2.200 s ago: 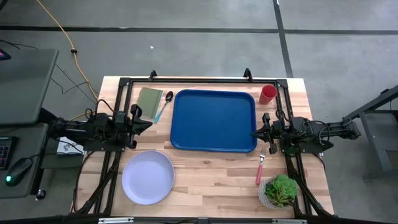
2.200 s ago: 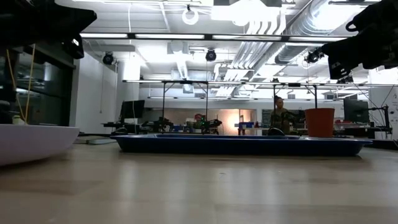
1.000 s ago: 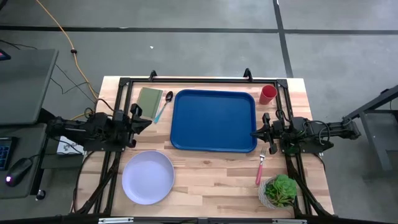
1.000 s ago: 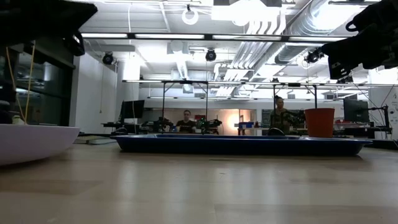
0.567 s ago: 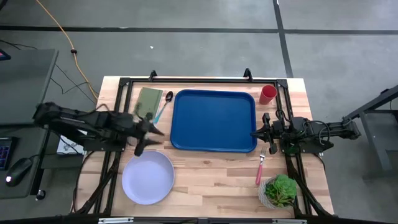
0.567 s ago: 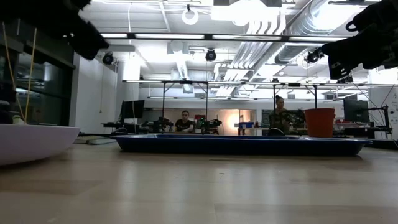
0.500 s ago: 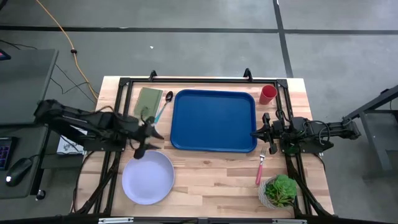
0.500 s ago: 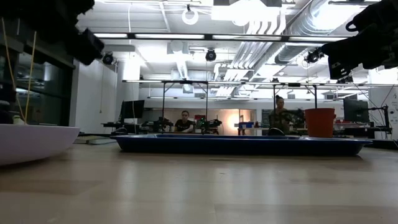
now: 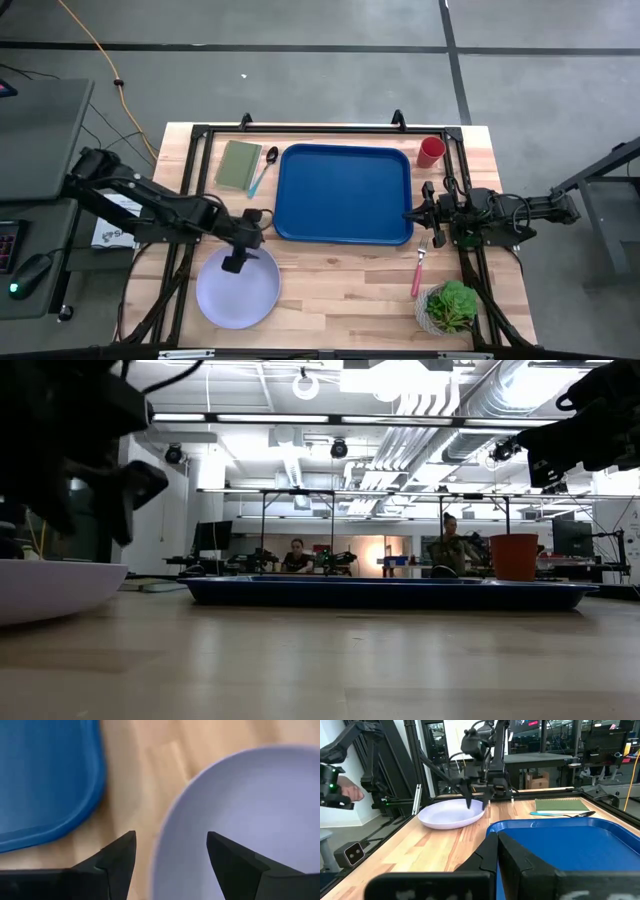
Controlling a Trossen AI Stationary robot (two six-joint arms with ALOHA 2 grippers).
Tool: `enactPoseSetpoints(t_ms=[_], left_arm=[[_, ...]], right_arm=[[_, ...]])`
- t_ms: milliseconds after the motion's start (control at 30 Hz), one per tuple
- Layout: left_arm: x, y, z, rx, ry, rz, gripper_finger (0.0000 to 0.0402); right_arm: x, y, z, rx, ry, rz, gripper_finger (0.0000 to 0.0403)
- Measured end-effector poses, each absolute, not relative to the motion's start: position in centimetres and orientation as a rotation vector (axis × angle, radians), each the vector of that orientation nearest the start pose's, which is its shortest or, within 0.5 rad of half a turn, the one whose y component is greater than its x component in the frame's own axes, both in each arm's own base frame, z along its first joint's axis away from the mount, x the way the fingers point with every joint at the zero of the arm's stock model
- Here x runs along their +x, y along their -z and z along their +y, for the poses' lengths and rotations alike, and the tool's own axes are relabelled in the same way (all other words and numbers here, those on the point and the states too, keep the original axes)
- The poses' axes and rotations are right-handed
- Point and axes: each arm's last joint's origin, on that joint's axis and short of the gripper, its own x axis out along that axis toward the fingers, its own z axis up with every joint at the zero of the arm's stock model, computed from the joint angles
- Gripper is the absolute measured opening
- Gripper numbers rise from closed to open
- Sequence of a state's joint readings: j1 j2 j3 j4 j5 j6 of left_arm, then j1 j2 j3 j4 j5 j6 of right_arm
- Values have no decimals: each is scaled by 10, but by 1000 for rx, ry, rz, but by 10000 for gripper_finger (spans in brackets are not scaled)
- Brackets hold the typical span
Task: Pick and place plate/cup/fork/spoon on tray
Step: Put the white plate on the middle of the blue serving tray
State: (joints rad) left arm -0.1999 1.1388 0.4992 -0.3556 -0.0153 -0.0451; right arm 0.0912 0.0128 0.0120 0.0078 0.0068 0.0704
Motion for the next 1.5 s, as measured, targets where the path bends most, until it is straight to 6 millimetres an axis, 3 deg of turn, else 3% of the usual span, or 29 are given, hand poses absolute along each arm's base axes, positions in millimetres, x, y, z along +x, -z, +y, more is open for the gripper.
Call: enactPoseSetpoints(t_ms=[133,667,800,933,1000,1233,1500], left_arm=[[195,-153,-36,159,98,1045,223],[199,-129,-38,93,138,1200,213],[197,-128,-37,101,145,1219,163],[195,-133,-37,126,163,1205,64],[195,-139,-37,115,164,1197,20],[204,-184,-36,45,140,1174,2],[237,-288,-17,58,66,928,0]], right_arm=[[97,-167,9,71,-84,-4,0],[97,-167,9,71,-84,-4,0],[97,-167,9,71,-85,-4,0],[97,-167,9,71,-84,-4,0],[97,-167,9,71,-85,-4,0],[97,-167,9,71,-85,-4,0],[97,-167,9,71,-84,-5,0]])
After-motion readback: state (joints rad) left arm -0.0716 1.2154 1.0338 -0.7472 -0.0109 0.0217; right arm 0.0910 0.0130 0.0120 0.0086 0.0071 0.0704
